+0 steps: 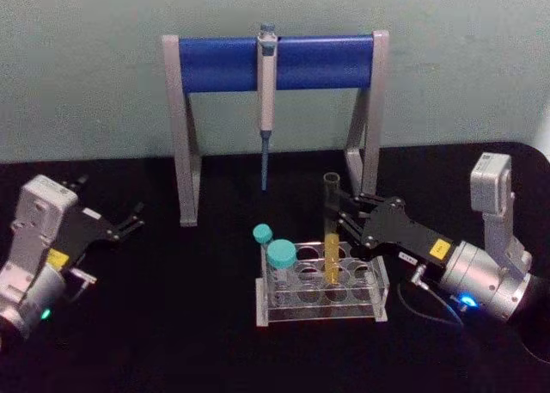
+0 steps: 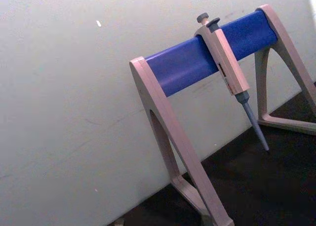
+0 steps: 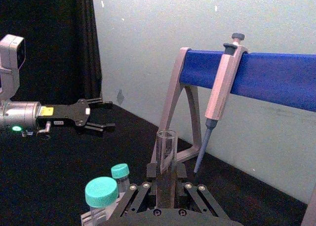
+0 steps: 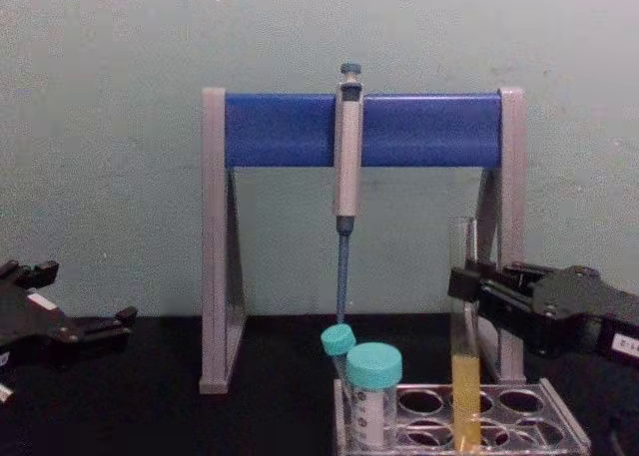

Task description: Pick up the test tube from the test tube rack, shake it, then place it back into the test tube rack.

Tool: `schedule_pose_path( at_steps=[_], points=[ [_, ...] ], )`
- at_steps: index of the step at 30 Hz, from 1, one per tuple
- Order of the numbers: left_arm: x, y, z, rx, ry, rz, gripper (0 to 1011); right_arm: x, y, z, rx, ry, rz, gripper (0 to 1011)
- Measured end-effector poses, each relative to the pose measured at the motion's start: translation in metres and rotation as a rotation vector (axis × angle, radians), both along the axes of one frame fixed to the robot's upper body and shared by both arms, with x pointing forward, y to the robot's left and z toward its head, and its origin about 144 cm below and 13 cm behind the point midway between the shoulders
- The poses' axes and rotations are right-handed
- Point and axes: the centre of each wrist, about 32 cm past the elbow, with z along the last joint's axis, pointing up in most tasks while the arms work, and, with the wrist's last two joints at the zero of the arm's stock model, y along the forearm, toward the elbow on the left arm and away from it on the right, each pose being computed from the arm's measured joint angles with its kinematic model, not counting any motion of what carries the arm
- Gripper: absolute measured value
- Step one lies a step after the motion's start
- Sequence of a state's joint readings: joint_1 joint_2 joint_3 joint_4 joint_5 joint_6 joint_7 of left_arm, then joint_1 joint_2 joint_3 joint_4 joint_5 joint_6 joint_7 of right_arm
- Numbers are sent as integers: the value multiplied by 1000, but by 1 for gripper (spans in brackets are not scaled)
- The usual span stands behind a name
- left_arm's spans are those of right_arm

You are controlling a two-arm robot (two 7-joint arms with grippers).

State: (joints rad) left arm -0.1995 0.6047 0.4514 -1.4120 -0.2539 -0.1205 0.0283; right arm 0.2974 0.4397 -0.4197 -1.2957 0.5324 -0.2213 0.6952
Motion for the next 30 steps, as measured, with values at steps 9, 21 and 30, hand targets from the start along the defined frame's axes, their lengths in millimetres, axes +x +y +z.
schedule_pose_path(
  at_steps=[9,21,30],
  points=[
    [0,0,0,0,0,0,1001,1,0,-1,-8,13,0,228],
    [0,0,0,0,0,0,1001,2,1,-1,-22,30,-1,228],
    [0,0,0,0,0,0,1001,2,1,-1,-30,32,-9,228]
  ],
)
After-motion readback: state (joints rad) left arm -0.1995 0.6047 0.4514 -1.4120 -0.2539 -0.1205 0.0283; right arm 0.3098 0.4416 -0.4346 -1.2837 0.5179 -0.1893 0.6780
